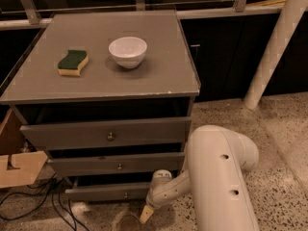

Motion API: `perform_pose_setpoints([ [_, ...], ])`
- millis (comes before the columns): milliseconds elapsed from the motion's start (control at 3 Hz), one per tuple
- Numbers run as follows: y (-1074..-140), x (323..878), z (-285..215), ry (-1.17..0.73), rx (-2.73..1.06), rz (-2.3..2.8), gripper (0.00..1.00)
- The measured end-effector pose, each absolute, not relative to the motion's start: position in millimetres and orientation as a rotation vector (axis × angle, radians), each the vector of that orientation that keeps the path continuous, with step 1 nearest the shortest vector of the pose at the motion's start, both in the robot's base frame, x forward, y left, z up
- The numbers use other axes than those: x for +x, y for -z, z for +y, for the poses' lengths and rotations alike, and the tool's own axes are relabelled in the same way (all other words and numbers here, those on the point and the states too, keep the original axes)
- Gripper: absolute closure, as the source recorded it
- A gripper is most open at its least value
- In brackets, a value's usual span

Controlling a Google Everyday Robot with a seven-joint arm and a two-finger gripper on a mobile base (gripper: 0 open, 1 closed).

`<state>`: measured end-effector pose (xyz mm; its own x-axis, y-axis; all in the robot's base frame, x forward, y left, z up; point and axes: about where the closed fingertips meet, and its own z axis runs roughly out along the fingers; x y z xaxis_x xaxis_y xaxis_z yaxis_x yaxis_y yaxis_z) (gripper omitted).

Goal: Close bottom drawer

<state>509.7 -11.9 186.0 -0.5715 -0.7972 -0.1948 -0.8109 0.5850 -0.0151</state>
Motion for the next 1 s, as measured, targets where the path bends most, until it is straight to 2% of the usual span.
perform_pose_setpoints([
  [333,-186.0,509.7,-11.9,-0.113,-1.349,2.632,0.0],
  [1000,-185.9,509.7,-11.9,-0.113,-1.349,2.632,0.49],
])
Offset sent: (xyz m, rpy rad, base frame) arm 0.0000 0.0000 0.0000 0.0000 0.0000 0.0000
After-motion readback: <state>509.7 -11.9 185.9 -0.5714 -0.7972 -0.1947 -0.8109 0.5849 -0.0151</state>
